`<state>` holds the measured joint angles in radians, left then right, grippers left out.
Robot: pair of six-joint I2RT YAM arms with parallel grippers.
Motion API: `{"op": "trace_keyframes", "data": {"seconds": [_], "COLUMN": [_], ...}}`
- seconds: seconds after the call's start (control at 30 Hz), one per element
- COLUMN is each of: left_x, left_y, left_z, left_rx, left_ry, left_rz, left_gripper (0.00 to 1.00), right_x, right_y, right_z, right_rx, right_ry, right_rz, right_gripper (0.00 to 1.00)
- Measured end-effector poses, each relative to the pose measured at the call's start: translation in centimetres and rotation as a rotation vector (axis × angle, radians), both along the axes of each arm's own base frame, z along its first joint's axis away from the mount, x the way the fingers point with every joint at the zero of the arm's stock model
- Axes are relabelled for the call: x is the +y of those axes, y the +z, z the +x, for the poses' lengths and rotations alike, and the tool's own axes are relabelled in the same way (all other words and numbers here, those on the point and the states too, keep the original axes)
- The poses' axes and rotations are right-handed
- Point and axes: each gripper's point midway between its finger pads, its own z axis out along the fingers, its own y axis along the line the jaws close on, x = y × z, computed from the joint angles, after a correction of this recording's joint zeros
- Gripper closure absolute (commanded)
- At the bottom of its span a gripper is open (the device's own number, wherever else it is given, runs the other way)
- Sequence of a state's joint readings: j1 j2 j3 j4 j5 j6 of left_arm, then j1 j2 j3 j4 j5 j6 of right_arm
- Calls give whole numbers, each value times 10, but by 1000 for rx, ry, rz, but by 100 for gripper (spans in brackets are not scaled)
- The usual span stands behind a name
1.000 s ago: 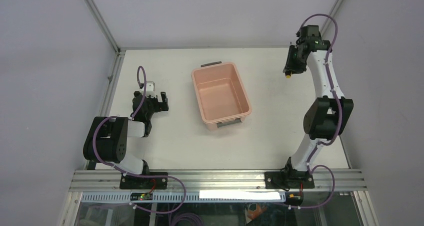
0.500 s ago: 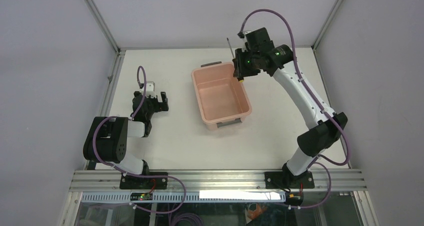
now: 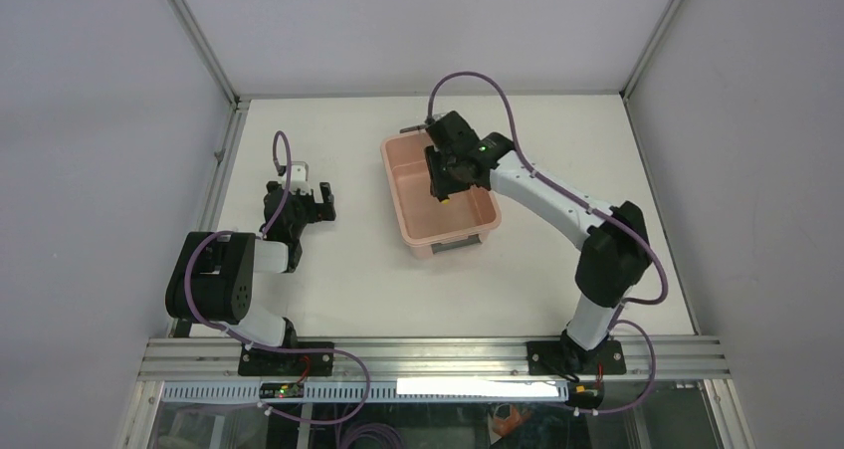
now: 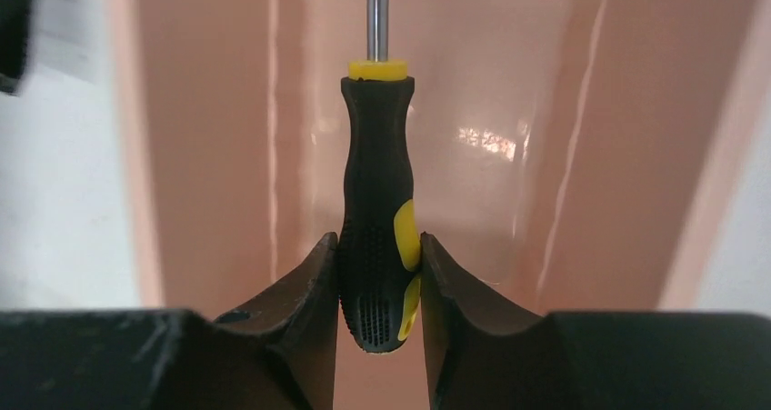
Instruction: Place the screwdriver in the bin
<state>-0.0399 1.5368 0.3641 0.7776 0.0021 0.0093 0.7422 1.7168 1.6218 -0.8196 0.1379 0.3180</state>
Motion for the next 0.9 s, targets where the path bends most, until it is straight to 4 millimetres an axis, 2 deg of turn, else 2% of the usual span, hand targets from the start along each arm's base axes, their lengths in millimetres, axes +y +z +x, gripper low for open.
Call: {"op": "trace_keyframes", "data": {"seconds": [0.07,0.17,0.3,0.37,0.5,0.73,0.83,0.9], "left_x": [0,0,0,0,0,0,0,0], "left_y": [0,0,0,0,0,0,0,0], "left_z": [0,0,0,0,0,0,0,0], "left_rx": [0,0,0,0,0,0,0,0], "left_ry": [0,0,0,0,0,0,0,0], "left_rz": [0,0,0,0,0,0,0,0], "left_gripper": [1,1,1,1,1,1,1,1], "right_x": [1,1,2,3,2,6,8,10], "right_y": [-35,-78,-123,-138,-164,-154,-141,-124], "right_z": [-3,-6,-17,-19,-21,-8,-2,2], "right_rx": [60,130,209,235,271,228,205,174], "right_ry": [-9,-18,-14,-16,-27,-57,-55,-44], "right_rz": [-29,-71,-108,-129,-166,-162,-158,-142], "right_gripper": [91,88,81,72,48,30,22,13]}}
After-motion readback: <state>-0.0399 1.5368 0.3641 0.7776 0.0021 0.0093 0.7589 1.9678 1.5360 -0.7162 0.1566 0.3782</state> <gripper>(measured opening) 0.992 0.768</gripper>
